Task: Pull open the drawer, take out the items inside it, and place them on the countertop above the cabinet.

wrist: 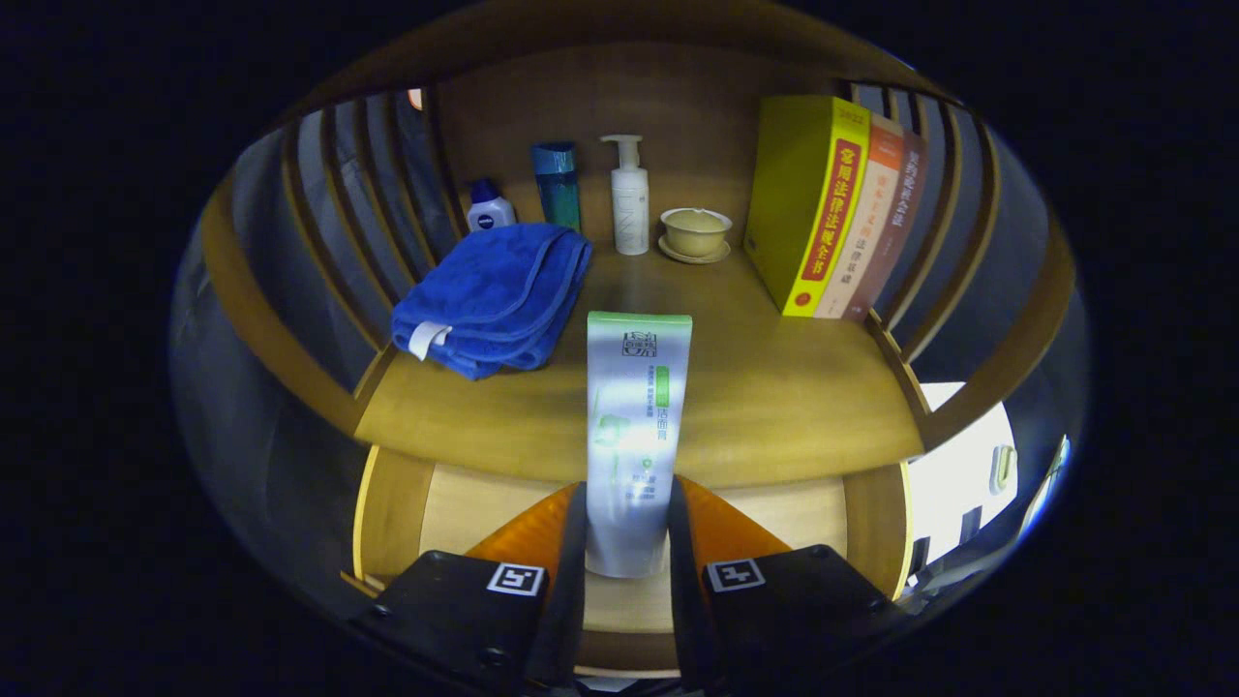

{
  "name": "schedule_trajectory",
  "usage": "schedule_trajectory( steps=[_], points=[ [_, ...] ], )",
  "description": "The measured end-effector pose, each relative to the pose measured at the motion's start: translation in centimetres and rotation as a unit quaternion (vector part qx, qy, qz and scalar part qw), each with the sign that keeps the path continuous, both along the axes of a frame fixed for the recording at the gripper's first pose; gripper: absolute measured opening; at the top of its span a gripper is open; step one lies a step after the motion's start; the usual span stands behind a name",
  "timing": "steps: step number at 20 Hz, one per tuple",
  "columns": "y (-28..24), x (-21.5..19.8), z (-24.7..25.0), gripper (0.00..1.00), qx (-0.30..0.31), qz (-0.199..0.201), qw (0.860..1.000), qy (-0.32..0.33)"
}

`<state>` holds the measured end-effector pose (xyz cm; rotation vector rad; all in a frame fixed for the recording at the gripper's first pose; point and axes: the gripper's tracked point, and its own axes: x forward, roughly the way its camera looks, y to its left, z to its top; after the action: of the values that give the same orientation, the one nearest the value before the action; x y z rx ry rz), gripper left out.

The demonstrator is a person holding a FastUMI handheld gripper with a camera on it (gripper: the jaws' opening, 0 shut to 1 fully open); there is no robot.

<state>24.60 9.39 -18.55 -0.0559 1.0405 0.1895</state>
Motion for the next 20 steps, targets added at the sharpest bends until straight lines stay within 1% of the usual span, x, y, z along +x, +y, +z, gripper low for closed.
schedule_trajectory(
  steps=[3,4,5,6,8,12,20],
  points=[
    [0.3,2.7,-2.2,0.47,-0.003,-0.016,1.000,0.008],
    [0.3,3.5,-3.0,0.47,-0.007,-0.016,1.000,0.010],
    [-0.1,4.0,-3.6,0.47,-0.018,-0.010,1.000,0.014],
    [-0.6,4.4,-4.2,0.47,-0.033,-0.012,0.999,0.017],
    [-1.1,5.0,-5.3,0.47,-0.040,-0.019,0.999,0.024],
    [-1.5,5.2,-5.9,0.47,-0.030,-0.041,0.998,0.038],
    [-1.7,5.2,-6.0,0.51,-0.031,-0.040,0.998,0.046]
  ],
)
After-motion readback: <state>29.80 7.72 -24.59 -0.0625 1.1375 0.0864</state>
